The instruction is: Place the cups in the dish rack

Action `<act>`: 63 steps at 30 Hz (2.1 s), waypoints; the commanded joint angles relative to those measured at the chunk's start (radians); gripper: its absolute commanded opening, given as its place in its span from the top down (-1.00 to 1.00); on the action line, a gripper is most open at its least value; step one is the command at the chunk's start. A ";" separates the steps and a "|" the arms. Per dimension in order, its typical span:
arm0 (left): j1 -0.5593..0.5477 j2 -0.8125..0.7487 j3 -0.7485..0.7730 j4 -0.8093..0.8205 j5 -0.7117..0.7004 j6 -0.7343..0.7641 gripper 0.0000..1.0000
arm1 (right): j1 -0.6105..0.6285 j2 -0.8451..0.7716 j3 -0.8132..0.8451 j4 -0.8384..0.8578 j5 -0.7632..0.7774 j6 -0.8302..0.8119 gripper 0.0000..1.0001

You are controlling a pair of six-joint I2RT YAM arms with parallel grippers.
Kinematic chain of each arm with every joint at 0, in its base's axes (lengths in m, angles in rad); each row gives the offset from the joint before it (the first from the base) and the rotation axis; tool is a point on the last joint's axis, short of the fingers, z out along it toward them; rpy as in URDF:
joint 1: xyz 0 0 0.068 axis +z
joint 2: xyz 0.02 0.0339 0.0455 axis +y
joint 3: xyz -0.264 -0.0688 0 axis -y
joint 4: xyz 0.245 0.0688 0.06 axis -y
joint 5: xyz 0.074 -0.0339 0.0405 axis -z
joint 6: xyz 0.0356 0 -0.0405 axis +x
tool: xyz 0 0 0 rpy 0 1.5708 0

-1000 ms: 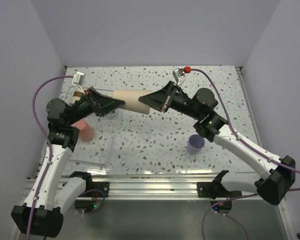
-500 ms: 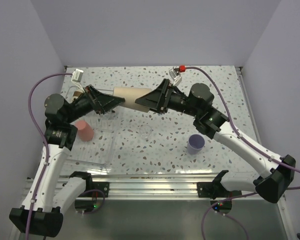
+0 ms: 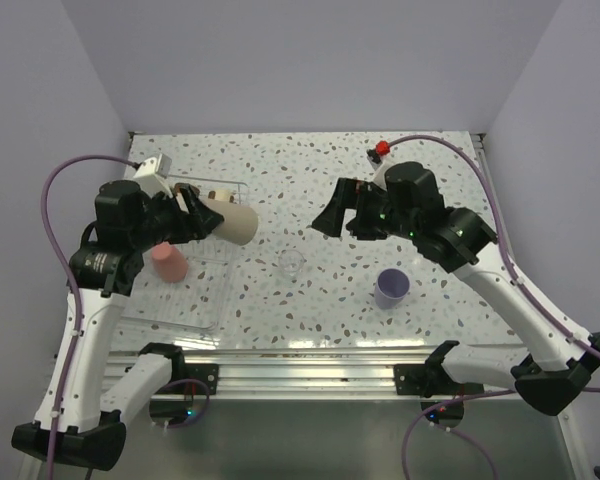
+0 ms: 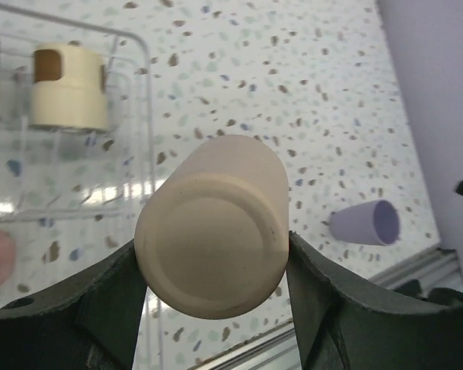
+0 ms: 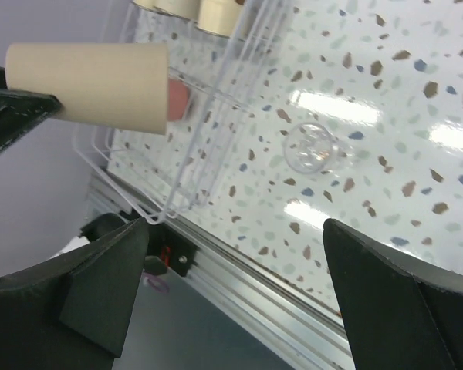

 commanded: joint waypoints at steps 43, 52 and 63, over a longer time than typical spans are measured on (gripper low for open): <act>-0.048 0.259 -0.246 0.034 -0.589 0.122 0.59 | 0.000 0.095 0.022 -0.167 0.034 -0.142 -0.97; -0.053 0.238 -0.228 0.042 -0.551 0.131 -0.46 | 0.000 0.129 0.029 -0.147 0.025 -0.143 -0.97; -0.051 0.176 -0.150 -0.007 -0.508 0.115 -1.00 | 0.003 0.190 0.022 -0.104 -0.026 -0.145 -0.96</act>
